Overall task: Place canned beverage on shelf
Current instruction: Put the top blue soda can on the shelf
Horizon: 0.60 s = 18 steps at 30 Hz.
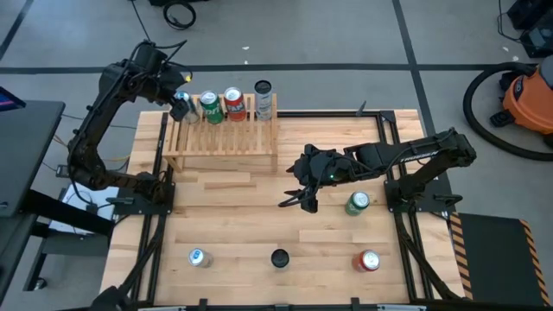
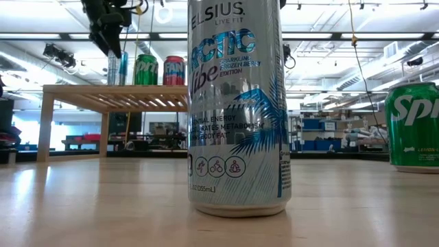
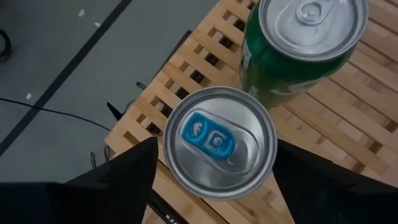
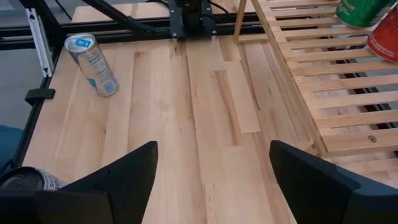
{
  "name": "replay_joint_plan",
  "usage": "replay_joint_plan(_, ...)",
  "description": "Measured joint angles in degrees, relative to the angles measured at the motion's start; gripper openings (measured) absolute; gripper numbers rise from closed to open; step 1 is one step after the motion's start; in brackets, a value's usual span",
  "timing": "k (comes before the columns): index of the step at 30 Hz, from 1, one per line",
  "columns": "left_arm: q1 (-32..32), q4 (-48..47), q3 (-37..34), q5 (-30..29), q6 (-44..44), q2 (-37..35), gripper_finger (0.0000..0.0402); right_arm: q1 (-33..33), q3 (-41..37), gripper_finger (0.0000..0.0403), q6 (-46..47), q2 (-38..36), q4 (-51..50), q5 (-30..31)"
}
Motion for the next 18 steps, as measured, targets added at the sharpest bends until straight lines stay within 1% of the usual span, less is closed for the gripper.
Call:
replay_joint_plan(5,0.0,0.65,0.07,0.01,-0.68,-0.73,0.0307,0.0,0.0,0.0318,0.0,0.0,0.01,0.0)
replay_joint_plan(18,0.0,2.34,0.07,-0.05,-9.18,-0.73,0.0307,0.0,0.0,0.0318,0.15,0.0,0.0,0.02)
